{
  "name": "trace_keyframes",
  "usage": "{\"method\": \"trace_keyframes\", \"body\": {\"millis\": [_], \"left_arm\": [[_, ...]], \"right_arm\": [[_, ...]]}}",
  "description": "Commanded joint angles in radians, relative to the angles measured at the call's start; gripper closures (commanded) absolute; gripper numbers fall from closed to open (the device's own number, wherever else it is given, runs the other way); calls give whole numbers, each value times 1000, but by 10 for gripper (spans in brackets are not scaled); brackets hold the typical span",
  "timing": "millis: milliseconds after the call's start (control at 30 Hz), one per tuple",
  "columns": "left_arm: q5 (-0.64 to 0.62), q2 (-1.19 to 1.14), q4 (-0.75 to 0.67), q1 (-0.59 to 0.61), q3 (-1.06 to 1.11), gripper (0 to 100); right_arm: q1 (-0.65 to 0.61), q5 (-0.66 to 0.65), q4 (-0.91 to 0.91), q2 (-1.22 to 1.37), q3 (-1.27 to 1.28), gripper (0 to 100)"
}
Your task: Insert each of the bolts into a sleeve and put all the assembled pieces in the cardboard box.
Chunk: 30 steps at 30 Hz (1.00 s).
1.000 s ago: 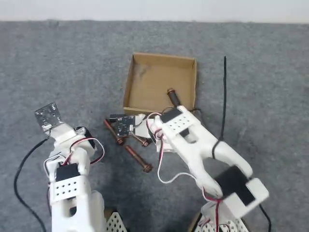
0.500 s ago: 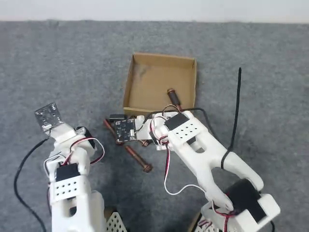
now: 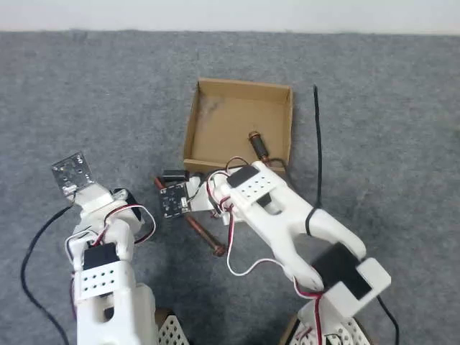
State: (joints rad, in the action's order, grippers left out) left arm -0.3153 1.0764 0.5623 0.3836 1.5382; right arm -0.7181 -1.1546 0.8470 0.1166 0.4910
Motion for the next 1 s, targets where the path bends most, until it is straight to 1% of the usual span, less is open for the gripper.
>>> {"method": "trace_keyframes", "body": {"millis": [0, 333, 400, 500, 667, 733, 800, 967], "left_arm": [[-3, 18, -29, -6, -10, 972], [-3, 18, -29, -6, -10, 972], [-3, 18, -29, -6, -10, 972], [-3, 18, -29, -6, -10, 972], [-3, 18, -29, -6, -10, 972], [-3, 18, -29, -6, -10, 972], [-3, 18, -29, -6, -10, 972], [-3, 18, -29, -6, -10, 971]], "right_arm": [[25, -44, -1, 24, -38, 851], [28, -64, 1, 79, -38, 857], [28, -63, 1, 81, -38, 902], [44, -60, 15, 81, -38, 994], [79, -43, 88, 48, -38, 993], [105, 51, 91, 4, -38, 991], [137, 186, 87, -61, -38, 991], [245, 589, 82, -219, 23, 991]]}}
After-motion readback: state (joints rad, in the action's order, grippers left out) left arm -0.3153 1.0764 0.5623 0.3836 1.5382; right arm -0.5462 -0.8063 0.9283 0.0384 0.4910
